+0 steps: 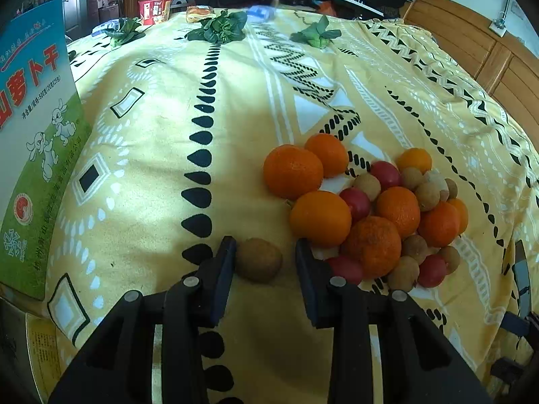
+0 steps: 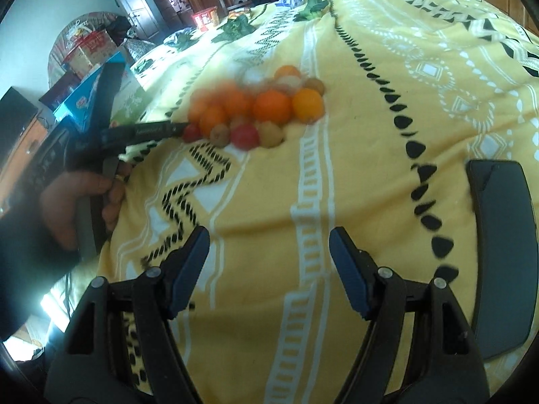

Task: Organize fruits
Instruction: 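Grasp a brown kiwi with the left gripper, then grasp a brown kiwi with the right gripper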

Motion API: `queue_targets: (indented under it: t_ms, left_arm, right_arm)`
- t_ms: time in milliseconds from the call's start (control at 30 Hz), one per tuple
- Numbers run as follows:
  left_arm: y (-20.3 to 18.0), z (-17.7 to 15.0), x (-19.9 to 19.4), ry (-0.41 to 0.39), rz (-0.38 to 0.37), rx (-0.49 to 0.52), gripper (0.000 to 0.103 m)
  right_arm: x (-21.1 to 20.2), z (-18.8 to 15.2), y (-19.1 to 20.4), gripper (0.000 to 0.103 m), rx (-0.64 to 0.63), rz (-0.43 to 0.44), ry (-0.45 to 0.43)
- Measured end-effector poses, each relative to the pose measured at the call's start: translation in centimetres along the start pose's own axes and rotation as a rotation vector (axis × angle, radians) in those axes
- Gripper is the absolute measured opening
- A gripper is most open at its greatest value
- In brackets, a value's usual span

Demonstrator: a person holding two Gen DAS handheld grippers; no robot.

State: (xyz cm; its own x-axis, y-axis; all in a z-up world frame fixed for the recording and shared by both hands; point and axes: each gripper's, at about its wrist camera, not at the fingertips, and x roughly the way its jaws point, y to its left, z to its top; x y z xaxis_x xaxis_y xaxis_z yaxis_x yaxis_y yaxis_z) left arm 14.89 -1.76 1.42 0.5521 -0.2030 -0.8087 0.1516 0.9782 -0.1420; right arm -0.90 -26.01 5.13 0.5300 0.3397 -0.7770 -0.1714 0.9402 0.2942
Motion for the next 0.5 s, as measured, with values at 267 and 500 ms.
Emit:
queue_targets:
  t_ms: [267,500]
  left_arm:
    - [0.7,0.1,0.5,-0.018,-0.024,-0.007,0.035]
    - [1.0,-1.3,-1.8,-0.053,-0.024,-0.061,0.027]
  right_arm:
    - [1.7,1.8,-0.1,0.074,0.019,0.002,-0.003]
    - [2.9,3.3,-0.6,0.053,0.023,0.002,-0.013]
